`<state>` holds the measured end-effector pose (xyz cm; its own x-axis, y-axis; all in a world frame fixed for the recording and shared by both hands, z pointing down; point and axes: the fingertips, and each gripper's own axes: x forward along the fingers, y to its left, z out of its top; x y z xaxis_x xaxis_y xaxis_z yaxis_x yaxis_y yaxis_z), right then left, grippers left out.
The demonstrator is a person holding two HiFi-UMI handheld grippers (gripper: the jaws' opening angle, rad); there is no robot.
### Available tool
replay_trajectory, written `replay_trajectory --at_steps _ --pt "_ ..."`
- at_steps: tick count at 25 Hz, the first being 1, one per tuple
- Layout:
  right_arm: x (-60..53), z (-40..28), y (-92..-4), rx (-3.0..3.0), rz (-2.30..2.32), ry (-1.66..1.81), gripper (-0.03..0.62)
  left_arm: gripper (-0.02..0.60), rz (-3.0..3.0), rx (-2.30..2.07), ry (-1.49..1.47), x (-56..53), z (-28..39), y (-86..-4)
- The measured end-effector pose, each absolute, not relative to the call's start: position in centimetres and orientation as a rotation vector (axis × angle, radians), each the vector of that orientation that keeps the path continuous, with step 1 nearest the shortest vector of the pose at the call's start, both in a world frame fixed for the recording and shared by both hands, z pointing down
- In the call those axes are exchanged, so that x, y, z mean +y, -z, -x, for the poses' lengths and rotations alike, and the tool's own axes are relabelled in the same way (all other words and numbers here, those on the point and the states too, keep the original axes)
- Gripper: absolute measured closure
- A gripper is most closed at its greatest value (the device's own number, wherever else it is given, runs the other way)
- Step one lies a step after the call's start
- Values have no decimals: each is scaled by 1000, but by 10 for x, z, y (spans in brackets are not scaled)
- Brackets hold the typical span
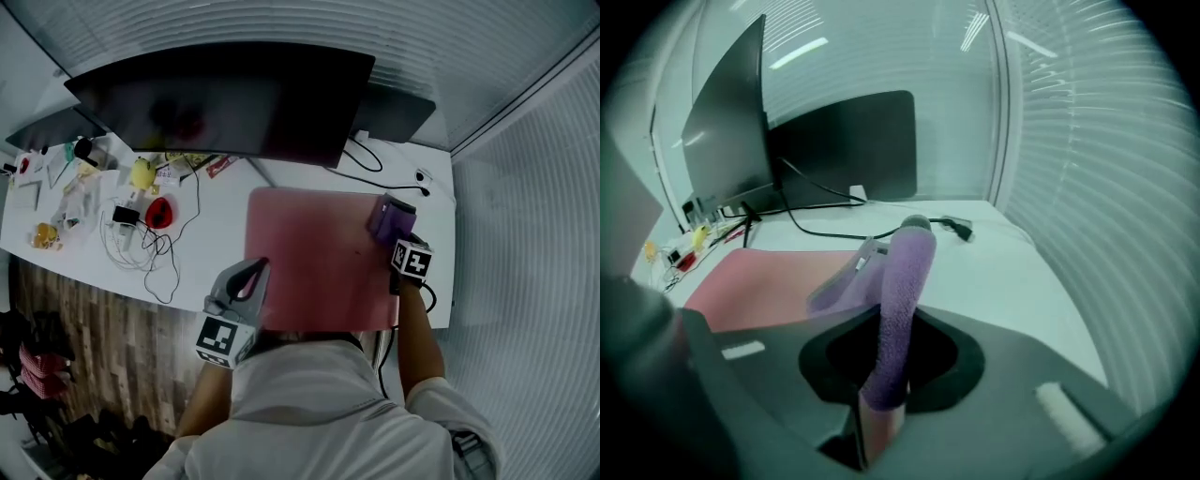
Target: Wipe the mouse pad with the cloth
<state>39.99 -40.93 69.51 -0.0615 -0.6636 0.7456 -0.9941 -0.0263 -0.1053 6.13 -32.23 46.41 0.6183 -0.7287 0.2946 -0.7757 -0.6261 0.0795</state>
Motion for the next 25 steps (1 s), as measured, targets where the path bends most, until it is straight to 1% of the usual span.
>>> replay_trajectory --at_steps 3,5,7,9,12,17,22,25 --pt "-402 -428 -694 -1698 -1795 -894 540 578 -2651 -1232 -360 -321 -62 -464" --pt "-397 -433 -686 -1685 -1826 -887 540 578 -2651 -1224 -362 -319 -60 -463" --pt "-393 -421 -669 -1757 -1843 -877 540 578 -2653 -1222 -354 -318 -56 -459" --pt "-392 -392 -644 -1896 -1829 -875 540 578 -2654 -1228 -348 -316 -47 -457" --pt "-393 -327 -603 -2124 -1728 -882 540 578 -2648 -1241 -341 -311 -28 -457" --pt "-386 -190 -560 -2376 -1410 -900 540 578 -2631 -1272 -310 -294 20 -451" --pt "-362 -41 -555 -2491 -1072 -905 540 578 -2598 -1340 -287 -271 90 -445" --pt "-347 33 -567 -2510 -925 -904 540 578 -2574 -1394 -277 -255 138 -447"
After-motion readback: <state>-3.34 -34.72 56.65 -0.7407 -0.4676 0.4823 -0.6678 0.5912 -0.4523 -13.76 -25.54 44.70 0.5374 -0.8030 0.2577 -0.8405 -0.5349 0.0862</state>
